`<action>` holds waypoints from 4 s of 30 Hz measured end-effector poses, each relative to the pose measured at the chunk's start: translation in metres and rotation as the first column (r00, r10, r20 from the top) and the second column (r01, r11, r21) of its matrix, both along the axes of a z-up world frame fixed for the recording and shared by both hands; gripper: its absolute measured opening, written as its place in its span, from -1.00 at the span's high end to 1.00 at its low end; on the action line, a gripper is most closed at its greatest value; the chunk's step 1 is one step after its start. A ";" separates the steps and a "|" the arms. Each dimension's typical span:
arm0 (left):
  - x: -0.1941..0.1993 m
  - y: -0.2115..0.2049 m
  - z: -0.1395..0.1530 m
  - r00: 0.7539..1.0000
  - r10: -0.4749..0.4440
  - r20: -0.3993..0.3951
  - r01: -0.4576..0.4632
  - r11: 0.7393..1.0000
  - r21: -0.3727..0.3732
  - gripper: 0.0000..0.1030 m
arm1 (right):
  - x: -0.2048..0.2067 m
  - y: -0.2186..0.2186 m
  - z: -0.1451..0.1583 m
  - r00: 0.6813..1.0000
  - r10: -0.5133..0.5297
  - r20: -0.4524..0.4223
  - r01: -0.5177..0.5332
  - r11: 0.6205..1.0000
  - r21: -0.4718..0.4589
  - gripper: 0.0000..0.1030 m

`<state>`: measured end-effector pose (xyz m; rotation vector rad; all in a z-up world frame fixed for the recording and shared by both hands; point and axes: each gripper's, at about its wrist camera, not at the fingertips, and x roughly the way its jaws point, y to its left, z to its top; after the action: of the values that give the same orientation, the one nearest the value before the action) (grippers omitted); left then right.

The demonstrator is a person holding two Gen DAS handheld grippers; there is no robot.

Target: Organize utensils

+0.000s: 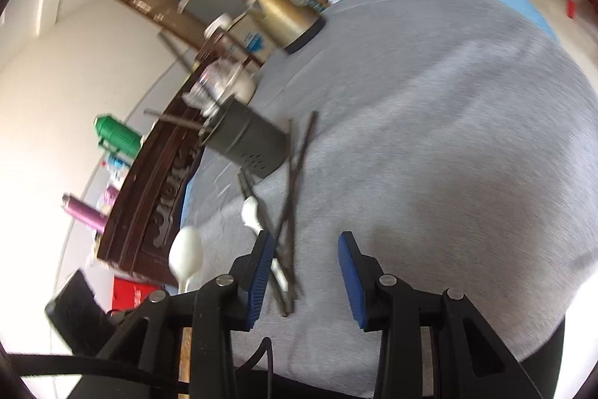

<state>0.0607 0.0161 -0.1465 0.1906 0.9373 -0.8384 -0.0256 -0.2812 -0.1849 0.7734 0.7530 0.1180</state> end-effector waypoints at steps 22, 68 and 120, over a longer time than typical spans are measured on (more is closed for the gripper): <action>0.070 0.026 -0.011 0.917 0.335 -0.215 -0.312 0.940 0.134 0.53 | 0.160 0.129 -0.019 0.922 0.263 -0.283 -0.370 0.814 -0.449 0.01; 0.099 -0.040 -0.039 0.977 0.175 -0.121 -0.142 0.960 0.243 0.48 | 0.137 0.093 0.006 0.948 0.244 -0.205 -0.309 0.861 -0.404 0.84; 0.107 0.027 0.060 0.940 0.338 -0.045 -0.341 0.929 -0.147 0.40 | 0.106 0.029 0.038 0.994 0.078 -0.080 -0.097 0.956 -0.275 0.85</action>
<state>0.1675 0.0429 -0.0862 -0.1121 0.8875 -0.5869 0.0802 -0.2525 -0.1467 0.4772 0.8484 0.0634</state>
